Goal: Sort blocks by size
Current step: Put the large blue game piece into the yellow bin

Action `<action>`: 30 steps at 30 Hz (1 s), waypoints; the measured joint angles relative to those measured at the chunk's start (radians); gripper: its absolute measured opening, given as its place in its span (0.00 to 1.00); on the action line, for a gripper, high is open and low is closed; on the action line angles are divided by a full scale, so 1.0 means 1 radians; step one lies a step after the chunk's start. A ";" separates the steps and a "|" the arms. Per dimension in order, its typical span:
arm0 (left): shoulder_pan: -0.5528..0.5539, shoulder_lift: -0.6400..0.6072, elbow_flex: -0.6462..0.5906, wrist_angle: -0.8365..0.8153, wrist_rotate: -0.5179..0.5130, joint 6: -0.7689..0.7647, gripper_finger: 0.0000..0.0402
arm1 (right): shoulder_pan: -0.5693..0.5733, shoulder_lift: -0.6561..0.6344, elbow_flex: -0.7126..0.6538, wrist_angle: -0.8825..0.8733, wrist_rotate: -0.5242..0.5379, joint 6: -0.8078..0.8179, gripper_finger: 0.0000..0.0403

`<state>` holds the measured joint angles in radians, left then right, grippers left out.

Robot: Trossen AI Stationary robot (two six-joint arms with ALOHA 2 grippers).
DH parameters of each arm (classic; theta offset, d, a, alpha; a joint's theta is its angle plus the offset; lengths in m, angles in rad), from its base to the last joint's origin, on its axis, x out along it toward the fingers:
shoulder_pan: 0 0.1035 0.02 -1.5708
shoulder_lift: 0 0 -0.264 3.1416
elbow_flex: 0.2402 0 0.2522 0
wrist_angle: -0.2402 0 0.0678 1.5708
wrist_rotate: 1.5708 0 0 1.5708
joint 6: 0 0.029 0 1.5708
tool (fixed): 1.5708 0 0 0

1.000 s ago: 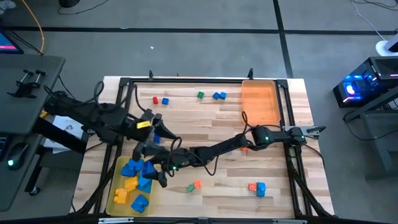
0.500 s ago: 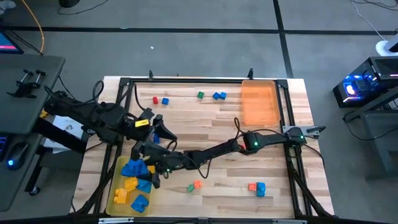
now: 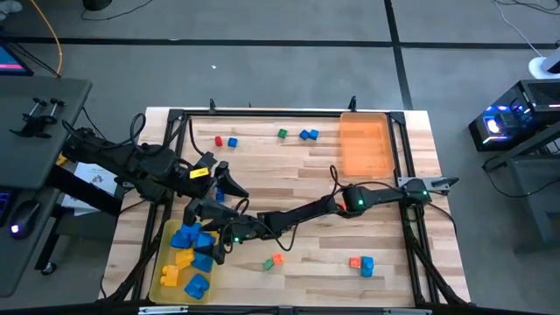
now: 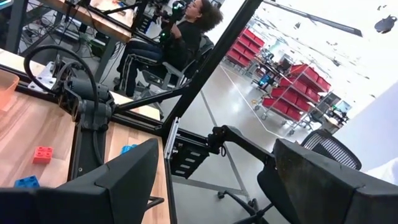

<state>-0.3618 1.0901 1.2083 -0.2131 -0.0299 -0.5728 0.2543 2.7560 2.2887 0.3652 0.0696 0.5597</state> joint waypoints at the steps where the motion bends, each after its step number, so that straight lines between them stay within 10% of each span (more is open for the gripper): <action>1: 0.000 0.000 0.000 0.000 0.000 0.000 0.76 | 0.000 0.000 0.003 -0.002 0.000 0.001 0.96; 10: 0.000 -0.001 0.000 -0.008 0.059 0.000 0.76 | -0.043 -0.052 0.044 -0.056 -0.064 -0.061 0.94; 18: 0.002 -0.040 -0.001 -0.038 0.079 0.053 0.76 | -0.120 -0.205 0.043 -0.639 -0.184 -0.133 0.94; 30: 0.003 -0.096 -0.001 -0.104 0.044 0.163 0.76 | -0.049 -0.324 0.034 -1.546 -0.078 -0.304 0.78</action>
<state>-0.3590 0.9938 1.2072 -0.3167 0.0139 -0.4095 0.2053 2.4320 2.3229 -1.1812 -0.0080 0.2558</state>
